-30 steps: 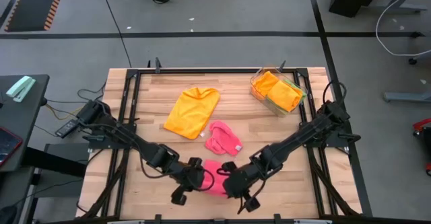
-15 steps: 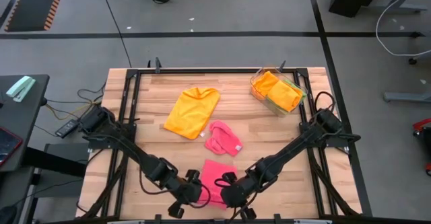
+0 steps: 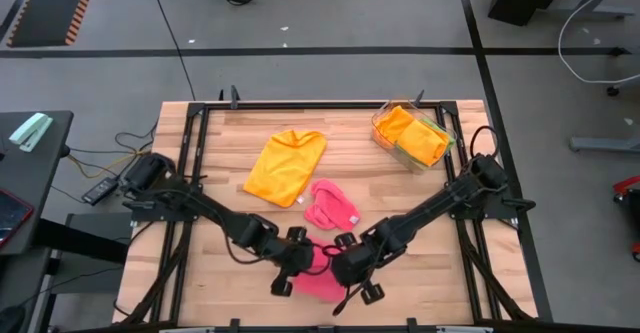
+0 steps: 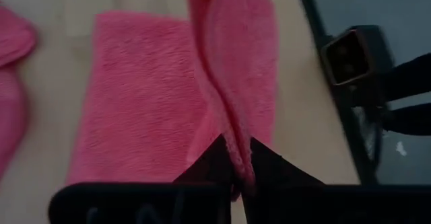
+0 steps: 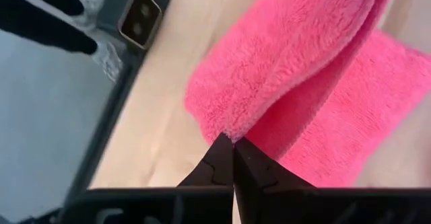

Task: Fold microfiber towels
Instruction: Fold the left pink towel

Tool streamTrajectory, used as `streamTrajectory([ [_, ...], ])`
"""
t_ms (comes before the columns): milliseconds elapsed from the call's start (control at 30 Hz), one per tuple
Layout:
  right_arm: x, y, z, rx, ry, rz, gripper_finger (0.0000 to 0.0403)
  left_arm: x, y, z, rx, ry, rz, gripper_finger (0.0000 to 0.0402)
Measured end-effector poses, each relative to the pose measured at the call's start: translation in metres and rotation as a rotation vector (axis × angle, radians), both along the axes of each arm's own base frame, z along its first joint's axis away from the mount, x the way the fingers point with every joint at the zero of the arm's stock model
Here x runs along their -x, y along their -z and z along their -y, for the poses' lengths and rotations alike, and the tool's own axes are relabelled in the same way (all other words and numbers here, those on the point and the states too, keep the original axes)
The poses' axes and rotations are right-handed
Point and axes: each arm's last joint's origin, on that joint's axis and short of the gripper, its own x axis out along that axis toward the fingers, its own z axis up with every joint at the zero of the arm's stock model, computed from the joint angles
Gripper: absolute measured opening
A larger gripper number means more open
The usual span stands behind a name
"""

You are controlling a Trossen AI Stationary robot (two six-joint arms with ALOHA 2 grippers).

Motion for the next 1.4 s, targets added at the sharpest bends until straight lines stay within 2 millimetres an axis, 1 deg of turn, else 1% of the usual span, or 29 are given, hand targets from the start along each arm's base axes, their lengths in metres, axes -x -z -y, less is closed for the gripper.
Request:
streamTrajectory([
  [167,0.0,0.003,0.012,0.063,-0.013,-0.035,0.0001,-0.005,0.002,-0.014,-0.027,-0.025,-0.021,0.0009],
  [300,-0.001,0.004,0.023,0.098,-0.012,-0.067,0.0001,-0.007,0.003,-0.023,-0.038,-0.046,-0.037,0.0016],
  [400,-0.003,0.005,0.031,0.112,-0.009,-0.077,0.0001,-0.011,0.009,-0.028,-0.054,-0.05,-0.051,0.0027],
  [500,-0.004,0.007,0.037,0.141,-0.005,-0.078,0.0001,-0.013,0.018,-0.028,-0.065,-0.052,-0.073,0.0022],
  [600,-0.002,0.015,0.041,0.155,-0.016,-0.095,0.0001,-0.015,0.027,-0.028,-0.084,-0.057,-0.094,0.0013],
  [700,0.002,0.027,0.042,0.16,-0.019,-0.104,0.0004,-0.016,0.033,-0.029,-0.112,-0.076,-0.099,0.001],
  [900,0.005,0.043,0.046,0.172,-0.027,-0.096,0.0014,-0.021,0.042,-0.035,-0.172,-0.129,-0.098,0.003],
  [1067,0.008,0.053,0.054,0.196,-0.016,-0.108,0.0017,-0.026,0.056,-0.038,-0.18,-0.148,-0.114,0.0032],
  [1133,0.008,0.058,0.057,0.192,-0.001,-0.104,0.0024,-0.029,0.06,-0.039,-0.18,-0.153,-0.11,0.0043],
  [1200,0.007,0.062,0.061,0.186,0.01,-0.098,0.0037,-0.028,0.061,-0.039,-0.186,-0.153,-0.122,0.0065],
  [1333,0.004,0.064,0.07,0.151,0.042,-0.111,0.0081,-0.027,0.06,-0.039,-0.185,-0.156,-0.125,0.0128],
  [1400,0.004,0.06,0.075,0.141,0.063,-0.157,0.0103,-0.025,0.055,-0.04,-0.178,-0.168,-0.132,0.0161],
])
